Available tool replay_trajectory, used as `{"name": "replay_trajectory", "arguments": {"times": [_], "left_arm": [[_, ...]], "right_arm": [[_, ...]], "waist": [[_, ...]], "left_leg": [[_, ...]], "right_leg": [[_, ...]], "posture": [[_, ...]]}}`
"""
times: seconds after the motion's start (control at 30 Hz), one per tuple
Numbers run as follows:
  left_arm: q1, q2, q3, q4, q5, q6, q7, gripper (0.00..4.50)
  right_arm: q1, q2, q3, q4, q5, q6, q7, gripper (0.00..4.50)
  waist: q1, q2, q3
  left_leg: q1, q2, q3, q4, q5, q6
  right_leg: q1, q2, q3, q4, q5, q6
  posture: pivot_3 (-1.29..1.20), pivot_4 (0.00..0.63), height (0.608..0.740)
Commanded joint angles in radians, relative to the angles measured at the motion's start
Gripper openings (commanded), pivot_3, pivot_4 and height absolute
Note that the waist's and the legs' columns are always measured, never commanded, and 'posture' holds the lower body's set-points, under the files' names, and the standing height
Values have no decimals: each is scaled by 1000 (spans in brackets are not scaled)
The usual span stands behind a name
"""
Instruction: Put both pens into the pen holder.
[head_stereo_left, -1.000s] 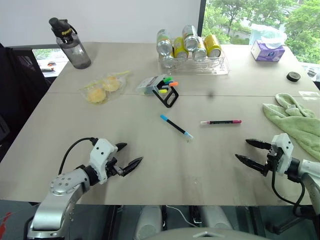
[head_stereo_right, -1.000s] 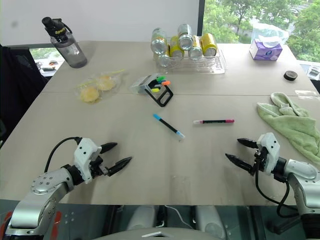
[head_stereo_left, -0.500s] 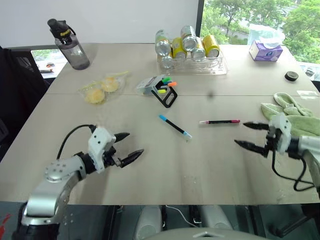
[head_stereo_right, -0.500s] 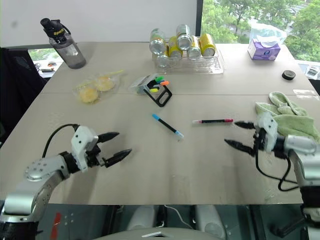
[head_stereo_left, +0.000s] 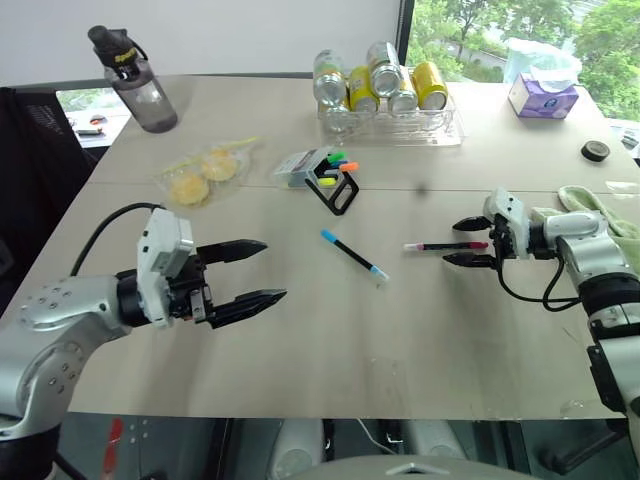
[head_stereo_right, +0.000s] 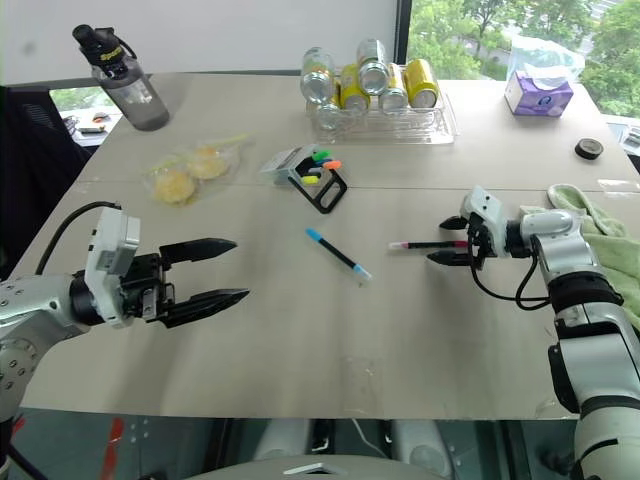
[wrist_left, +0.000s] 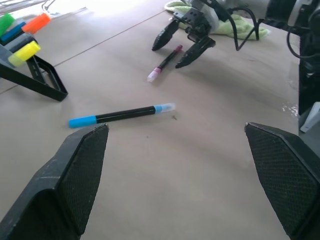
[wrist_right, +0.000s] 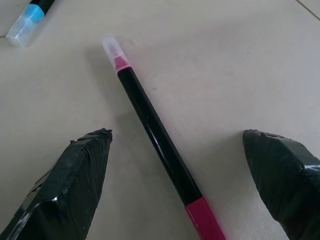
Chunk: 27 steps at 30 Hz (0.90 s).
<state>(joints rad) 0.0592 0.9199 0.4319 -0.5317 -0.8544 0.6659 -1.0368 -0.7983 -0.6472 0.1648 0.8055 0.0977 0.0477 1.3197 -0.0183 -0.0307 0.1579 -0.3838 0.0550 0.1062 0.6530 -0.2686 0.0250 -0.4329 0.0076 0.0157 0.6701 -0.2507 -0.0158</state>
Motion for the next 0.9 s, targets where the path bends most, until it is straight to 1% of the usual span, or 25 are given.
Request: {"name": "replay_trajectory", "arguments": {"times": [0.03,0.07,0.17,0.2,0.23,0.27,0.33,0.47,0.53,0.63,0.67,0.73,0.8,0.9], "left_arm": [[14,13,40,-40,-14,-9,-3,4500],[13,12,35,-40,-11,-10,1,4500],[1,14,14,-32,-1,-17,1,4500],[-6,15,6,-28,2,-19,-1,4500],[-14,18,-4,-25,6,-22,-7,4500],[-22,20,-14,-23,9,-24,-11,4500],[-43,19,-29,-26,3,-20,-12,4500],[-85,-3,-66,-14,9,-20,14,4500],[-114,-43,-95,12,38,-27,72,4500],[-199,-195,-135,71,48,-43,228,4500],[-239,-250,-147,84,4,-9,284,4500],[-289,-310,-168,94,-48,45,338,4500],[-358,-405,-196,132,-75,58,408,4500],[-430,-501,-228,192,-81,59,459,4500]], "right_arm": [[0,-8,7,16,-28,-25,25,3652],[3,-12,8,17,-35,-25,26,3239],[18,-21,5,5,-42,-24,32,1637],[24,-23,2,-4,-42,-22,32,1446],[35,-29,1,-17,-44,-20,30,1137],[46,-37,1,-33,-47,-20,26,623],[75,-53,-6,-78,-42,-8,22,15],[170,-87,-67,-245,22,82,4,15],[229,-98,-115,-356,68,144,-31,15],[318,-78,-213,-614,211,329,-98,15],[343,-55,-242,-720,275,402,-134,15],[374,-19,-275,-870,363,512,-201,15],[386,50,-292,-1022,465,609,-294,15],[376,162,-304,-1160,586,714,-432,15]], "waist": [[1,0,0],[1,0,0],[1,0,0],[2,0,0],[3,0,0],[3,0,0],[5,0,0],[7,0,0],[8,0,0],[7,1,-1],[6,1,0],[-1,1,0],[-3,1,0],[1,0,-1]], "left_leg": [[0,0,0,0,0,0],[0,0,0,0,0,0],[1,0,0,0,0,0],[1,0,0,0,0,0],[1,0,0,0,0,0],[2,0,0,0,0,0],[2,0,0,0,0,0],[2,-1,0,1,0,0],[2,-1,-1,1,0,0],[2,-1,-1,2,0,0],[2,-1,-1,2,0,0],[2,-1,-1,4,0,0],[2,0,-2,6,0,0],[2,0,-4,8,0,0]], "right_leg": [[0,0,0,0,0,0],[0,0,0,1,0,0],[0,0,-1,2,0,0],[0,0,-1,3,0,0],[0,0,-1,3,0,0],[0,0,-1,4,0,0],[1,0,-1,5,0,0],[1,-1,-1,6,0,0],[1,-2,-2,6,0,0],[1,-2,-2,8,0,0],[1,-2,-2,8,0,0],[1,-1,-2,10,0,1],[1,0,-2,11,0,1],[3,0,-3,11,1,1]], "posture": [[0,150,740],[0,150,740],[0,150,740],[0,150,740],[0,150,740],[0,150,740],[0,150,740],[0,150,740],[0,150,740],[0,150,740],[0,150,740],[0,150,740],[0,150,740],[0,150,740]]}}
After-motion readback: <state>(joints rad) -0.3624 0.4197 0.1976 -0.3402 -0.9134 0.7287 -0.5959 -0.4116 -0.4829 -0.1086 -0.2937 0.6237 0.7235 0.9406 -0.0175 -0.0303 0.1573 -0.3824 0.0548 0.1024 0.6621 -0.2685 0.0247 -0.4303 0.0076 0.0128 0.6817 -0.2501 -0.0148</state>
